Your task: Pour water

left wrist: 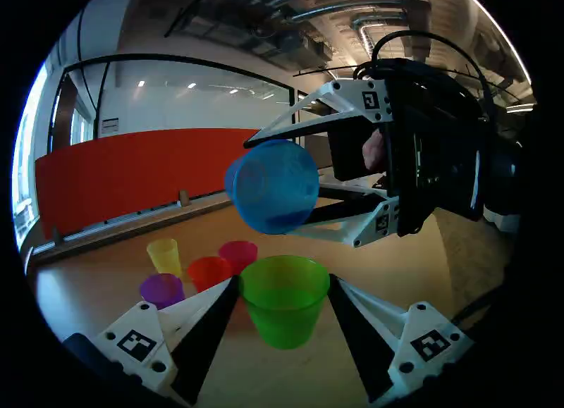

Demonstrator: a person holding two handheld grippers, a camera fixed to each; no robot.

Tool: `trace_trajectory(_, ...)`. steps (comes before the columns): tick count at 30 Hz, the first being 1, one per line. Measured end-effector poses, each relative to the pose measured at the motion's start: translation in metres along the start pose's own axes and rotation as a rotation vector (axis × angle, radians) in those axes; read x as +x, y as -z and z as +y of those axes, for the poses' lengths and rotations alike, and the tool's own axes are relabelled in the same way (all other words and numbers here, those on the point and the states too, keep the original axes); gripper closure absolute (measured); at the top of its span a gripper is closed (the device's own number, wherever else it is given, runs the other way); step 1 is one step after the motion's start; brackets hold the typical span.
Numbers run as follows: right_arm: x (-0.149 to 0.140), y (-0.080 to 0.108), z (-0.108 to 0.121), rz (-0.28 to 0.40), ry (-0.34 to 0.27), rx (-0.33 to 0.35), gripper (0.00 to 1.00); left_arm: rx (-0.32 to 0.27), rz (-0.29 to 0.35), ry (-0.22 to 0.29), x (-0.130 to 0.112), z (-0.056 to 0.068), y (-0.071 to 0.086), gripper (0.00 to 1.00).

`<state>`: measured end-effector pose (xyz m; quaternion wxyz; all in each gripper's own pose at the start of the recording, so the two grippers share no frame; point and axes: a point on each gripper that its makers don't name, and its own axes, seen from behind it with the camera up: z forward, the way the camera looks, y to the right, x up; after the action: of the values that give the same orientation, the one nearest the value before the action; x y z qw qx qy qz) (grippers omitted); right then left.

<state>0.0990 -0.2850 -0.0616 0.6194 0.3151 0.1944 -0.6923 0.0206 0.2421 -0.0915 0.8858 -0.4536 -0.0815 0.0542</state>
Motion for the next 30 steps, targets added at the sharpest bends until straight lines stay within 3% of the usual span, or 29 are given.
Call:
trace_trajectory(9, -0.004, -0.001, -0.001, 0.01, -0.103, 0.0, 0.1, 0.008, -0.003, -0.003, -0.002, -0.002, 0.003, 0.1)
trace_trajectory(12, -0.007, -0.002, 0.0, 0.011, -0.169, -0.005, 0.1, 0.012, -0.003, 0.0, -0.002, -0.004, 0.005, 0.1)
trace_trajectory(21, -0.025, -0.001, -0.006, 0.002, -0.461, 0.015, 0.1, 0.037, -0.007, 0.002, -0.004, -0.012, 0.011, 0.1)
trace_trajectory(30, -0.047, 0.007, -0.039, -0.078, -0.752, 0.069, 0.09, 0.054, -0.026, 0.001, -0.012, -0.017, 0.017, 0.1)
